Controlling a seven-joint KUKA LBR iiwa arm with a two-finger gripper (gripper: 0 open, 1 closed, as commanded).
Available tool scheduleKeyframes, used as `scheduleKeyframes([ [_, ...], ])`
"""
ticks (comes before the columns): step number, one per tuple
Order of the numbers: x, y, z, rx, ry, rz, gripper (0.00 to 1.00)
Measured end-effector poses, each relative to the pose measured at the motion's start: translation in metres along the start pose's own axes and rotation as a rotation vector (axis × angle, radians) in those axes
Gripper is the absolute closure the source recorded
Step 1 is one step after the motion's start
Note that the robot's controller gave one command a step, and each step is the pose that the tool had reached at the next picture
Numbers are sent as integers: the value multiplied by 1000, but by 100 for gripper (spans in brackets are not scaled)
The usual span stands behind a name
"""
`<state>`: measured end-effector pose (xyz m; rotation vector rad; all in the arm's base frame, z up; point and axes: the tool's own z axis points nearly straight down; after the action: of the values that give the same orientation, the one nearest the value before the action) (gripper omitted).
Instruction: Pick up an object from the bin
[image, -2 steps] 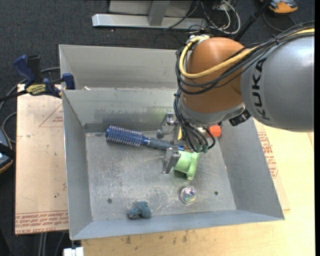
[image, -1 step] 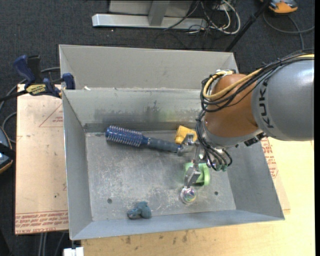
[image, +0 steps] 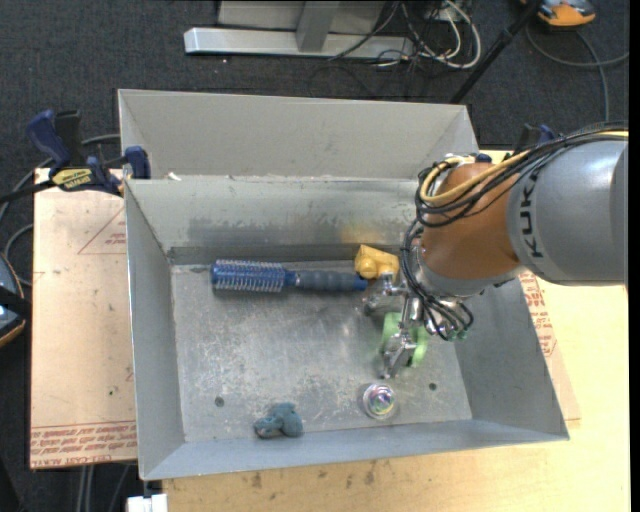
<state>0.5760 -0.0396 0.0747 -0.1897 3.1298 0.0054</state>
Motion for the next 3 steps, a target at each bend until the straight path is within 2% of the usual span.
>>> scheduleKeyframes([
  [1, -27, -31, -1, 0, 1, 44, 0],
  [2, -20, -22, -1, 6, -12, -368, 0],
  [3, -43, -80, 0, -9, -4, -716, 0],
])
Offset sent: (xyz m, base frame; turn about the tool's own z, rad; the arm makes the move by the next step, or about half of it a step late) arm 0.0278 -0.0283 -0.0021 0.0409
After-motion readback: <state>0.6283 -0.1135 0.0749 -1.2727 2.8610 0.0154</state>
